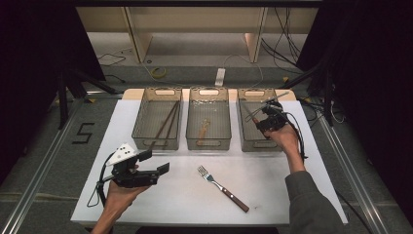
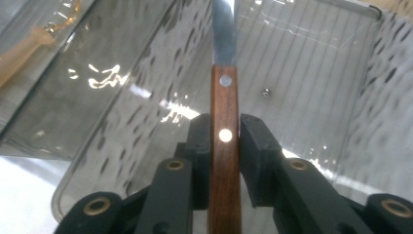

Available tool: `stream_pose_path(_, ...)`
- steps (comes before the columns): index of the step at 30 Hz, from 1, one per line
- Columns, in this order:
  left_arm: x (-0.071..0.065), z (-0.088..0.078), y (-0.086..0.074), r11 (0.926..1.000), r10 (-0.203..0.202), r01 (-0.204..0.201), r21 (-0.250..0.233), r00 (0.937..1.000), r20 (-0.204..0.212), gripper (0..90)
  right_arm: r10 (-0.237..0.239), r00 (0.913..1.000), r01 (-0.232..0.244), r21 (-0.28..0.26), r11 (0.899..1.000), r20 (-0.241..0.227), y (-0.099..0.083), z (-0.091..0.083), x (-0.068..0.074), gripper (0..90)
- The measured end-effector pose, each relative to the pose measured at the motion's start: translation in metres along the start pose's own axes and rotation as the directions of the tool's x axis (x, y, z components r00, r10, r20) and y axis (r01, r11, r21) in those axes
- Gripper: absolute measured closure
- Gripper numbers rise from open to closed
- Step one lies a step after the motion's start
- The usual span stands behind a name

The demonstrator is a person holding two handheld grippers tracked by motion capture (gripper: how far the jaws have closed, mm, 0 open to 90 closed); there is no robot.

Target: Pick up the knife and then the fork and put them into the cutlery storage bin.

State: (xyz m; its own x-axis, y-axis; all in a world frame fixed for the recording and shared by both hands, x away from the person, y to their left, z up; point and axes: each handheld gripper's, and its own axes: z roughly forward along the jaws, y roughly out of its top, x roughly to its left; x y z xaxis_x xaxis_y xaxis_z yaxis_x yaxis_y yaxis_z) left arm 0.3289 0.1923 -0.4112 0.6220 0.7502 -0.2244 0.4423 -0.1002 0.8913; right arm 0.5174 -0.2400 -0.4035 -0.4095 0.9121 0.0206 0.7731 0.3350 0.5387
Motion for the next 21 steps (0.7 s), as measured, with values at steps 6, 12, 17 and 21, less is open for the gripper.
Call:
stream_pose_path(6,0.0,0.0,0.0,1.0,-0.003,0.003,-0.002,1.0,-0.002,15.5,-0.002,0.998,0.001,-0.023,1.0,-0.063,0.002,-0.008,0.002,57.7)
stream_pose_path(12,0.0,0.0,0.0,0.9999,-0.009,0.009,-0.005,1.0,-0.001,15.5,-0.066,0.9945,0.062,-0.051,0.997,-0.081,-0.004,-0.024,0.017,43.6)
stream_pose_path(17,0.0,0.0,0.0,0.9999,-0.01,0.01,-0.005,0.9999,-0.004,15.4,-0.157,0.981,0.15,-0.066,0.987,-0.114,-0.018,-0.042,0.039,35.8)
stream_pose_path(21,0.0,0.0,0.0,1.0,-0.008,0.008,-0.004,1.0,-0.005,15.4,-0.206,0.9695,0.194,-0.097,0.976,-0.132,-0.034,-0.054,0.056,34.5)
